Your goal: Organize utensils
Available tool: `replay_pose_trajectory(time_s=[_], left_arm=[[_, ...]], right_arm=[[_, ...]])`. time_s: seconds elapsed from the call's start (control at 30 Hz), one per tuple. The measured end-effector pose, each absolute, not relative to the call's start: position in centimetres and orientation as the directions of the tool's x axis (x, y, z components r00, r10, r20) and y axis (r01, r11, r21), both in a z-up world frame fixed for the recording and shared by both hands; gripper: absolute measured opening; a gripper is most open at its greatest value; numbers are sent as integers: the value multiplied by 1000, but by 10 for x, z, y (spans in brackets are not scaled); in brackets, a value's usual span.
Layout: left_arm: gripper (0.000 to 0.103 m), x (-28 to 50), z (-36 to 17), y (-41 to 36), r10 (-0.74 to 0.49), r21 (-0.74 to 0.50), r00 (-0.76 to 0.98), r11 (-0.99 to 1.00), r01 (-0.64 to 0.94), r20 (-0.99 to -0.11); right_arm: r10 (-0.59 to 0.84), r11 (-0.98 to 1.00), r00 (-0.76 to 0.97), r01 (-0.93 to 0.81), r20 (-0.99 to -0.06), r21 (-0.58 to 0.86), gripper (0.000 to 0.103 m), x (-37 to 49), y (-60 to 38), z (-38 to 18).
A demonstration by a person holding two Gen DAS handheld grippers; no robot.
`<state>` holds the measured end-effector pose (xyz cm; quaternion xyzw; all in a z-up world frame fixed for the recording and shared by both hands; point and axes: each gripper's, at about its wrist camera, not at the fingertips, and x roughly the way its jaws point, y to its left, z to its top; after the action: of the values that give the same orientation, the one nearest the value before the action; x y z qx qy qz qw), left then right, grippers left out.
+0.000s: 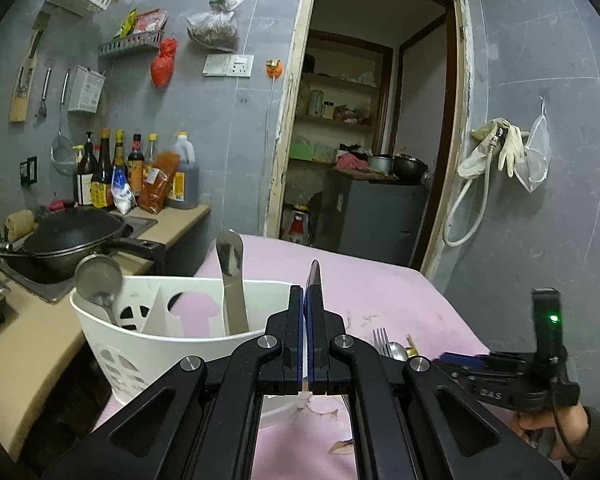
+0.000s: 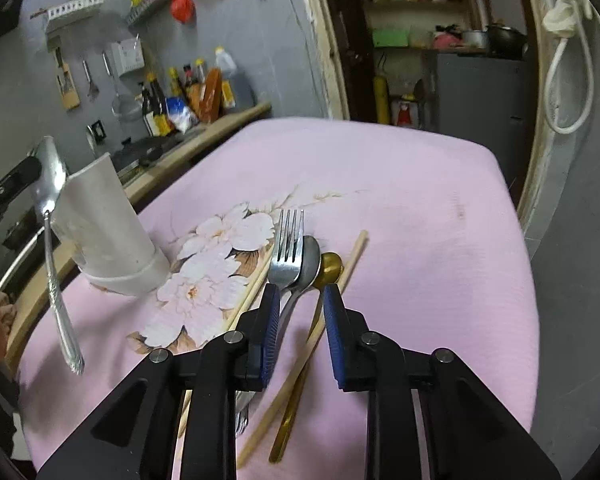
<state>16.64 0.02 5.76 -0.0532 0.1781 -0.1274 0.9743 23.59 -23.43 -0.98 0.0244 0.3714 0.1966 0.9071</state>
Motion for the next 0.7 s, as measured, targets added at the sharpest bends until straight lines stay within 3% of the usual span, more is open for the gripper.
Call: replay_pose_trajectory(time_s=[0.27, 0.43, 0.7], left_arm=[[0, 172, 47, -9, -288, -154, 885, 956, 248, -365], [0, 172, 45, -10, -288, -148, 890, 957, 251, -353], [0, 175, 43, -4, -302, -171, 883, 952, 256, -359]], right_arm=[[337, 917, 628, -388, -701, 93, 21, 273, -208, -5], [286, 929, 612, -365, -737, 58, 43, 290, -185, -16], [219, 952, 610, -306, -762, 28, 43, 313, -166, -25]])
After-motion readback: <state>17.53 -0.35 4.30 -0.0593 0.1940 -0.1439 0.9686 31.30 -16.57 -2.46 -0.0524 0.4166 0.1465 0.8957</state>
